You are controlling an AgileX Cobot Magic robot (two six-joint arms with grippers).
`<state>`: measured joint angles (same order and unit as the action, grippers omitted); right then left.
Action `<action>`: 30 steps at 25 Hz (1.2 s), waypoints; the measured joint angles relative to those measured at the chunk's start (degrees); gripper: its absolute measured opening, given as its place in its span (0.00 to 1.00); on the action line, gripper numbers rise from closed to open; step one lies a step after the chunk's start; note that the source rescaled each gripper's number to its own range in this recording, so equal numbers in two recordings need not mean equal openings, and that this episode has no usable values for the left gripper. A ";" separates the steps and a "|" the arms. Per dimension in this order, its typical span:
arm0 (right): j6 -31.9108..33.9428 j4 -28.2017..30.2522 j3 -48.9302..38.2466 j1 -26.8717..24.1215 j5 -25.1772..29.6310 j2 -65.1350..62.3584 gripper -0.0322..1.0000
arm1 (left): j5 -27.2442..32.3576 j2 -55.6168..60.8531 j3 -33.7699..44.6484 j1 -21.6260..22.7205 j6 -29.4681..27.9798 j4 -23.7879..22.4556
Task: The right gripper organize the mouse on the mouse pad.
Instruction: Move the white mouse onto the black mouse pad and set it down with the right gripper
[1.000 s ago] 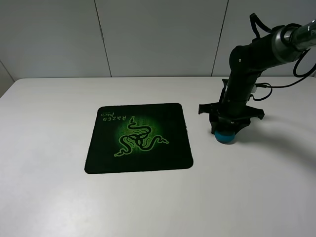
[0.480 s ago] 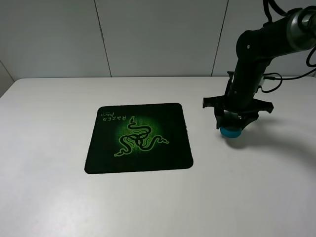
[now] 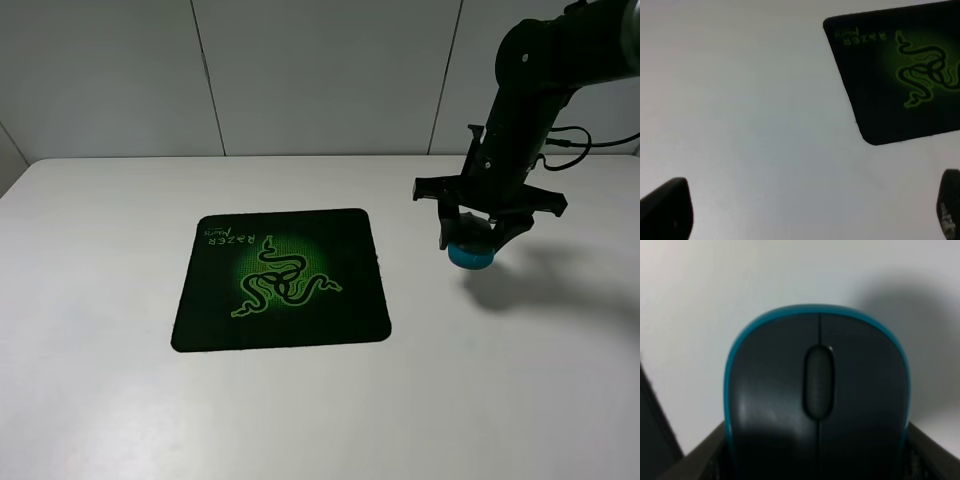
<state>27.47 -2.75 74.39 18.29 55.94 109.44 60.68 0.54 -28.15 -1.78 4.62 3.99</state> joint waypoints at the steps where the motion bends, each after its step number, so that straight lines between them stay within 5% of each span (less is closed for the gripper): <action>1: -0.15 -0.06 0.55 0.85 0.30 0.00 0.03 | 0.00 0.00 0.00 0.00 0.00 0.00; 30: -0.54 2.05 28.45 23.20 6.25 13.85 0.03 | 0.00 0.00 0.00 0.00 0.00 0.00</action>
<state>26.93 -0.70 102.83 41.48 62.19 123.29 60.68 0.54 -28.15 -1.78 4.62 3.99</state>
